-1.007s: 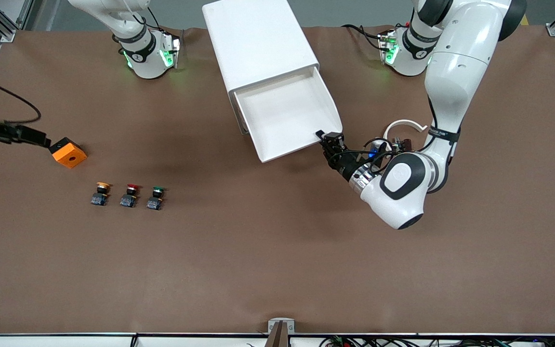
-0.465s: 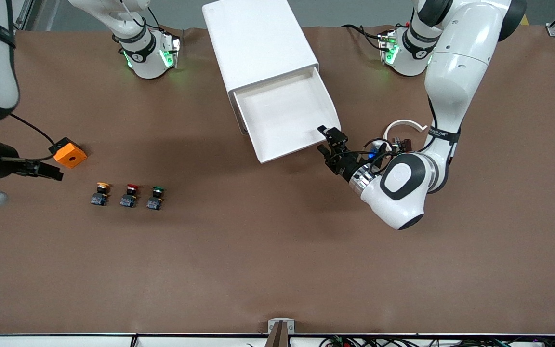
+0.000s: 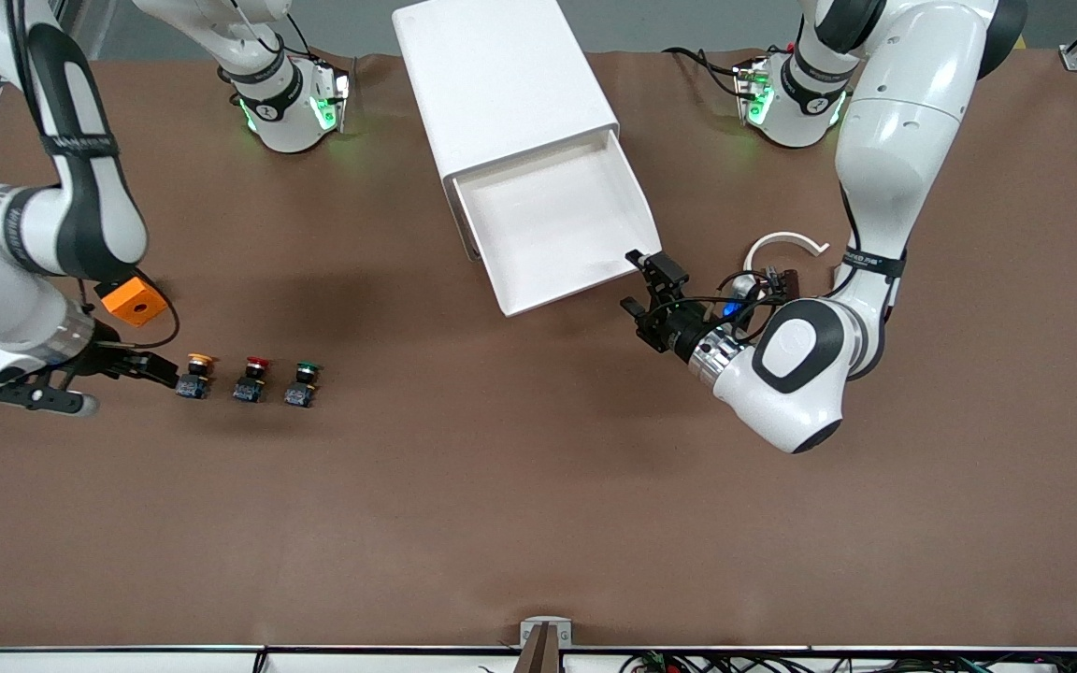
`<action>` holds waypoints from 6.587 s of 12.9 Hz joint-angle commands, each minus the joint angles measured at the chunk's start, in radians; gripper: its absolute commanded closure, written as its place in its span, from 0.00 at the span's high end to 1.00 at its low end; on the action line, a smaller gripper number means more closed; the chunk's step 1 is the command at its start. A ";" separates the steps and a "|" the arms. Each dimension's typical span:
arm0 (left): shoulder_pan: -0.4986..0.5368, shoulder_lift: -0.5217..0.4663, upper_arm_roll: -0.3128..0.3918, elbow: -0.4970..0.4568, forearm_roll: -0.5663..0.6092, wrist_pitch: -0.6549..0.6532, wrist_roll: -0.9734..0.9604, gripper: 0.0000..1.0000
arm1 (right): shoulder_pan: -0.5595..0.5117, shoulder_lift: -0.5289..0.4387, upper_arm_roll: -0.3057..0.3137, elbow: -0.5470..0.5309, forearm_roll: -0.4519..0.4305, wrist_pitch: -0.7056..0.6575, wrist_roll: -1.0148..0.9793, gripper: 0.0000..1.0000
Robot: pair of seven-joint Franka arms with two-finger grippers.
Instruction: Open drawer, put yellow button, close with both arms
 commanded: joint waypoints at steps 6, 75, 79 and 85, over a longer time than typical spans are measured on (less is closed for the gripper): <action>0.036 -0.015 0.007 0.046 0.062 -0.003 0.309 1.00 | -0.063 0.108 0.014 -0.121 -0.007 0.281 -0.018 1.00; -0.087 -0.338 -0.009 -0.277 0.878 0.739 1.285 1.00 | 0.790 0.124 0.034 0.736 0.053 -0.646 1.349 1.00; -0.145 -0.341 -0.008 -0.279 0.878 0.738 1.228 1.00 | 0.574 0.095 0.030 0.775 0.049 -0.813 0.895 1.00; -0.261 -0.337 -0.009 -0.282 0.894 0.730 1.144 1.00 | 0.175 0.070 0.022 0.776 0.032 -0.921 0.082 1.00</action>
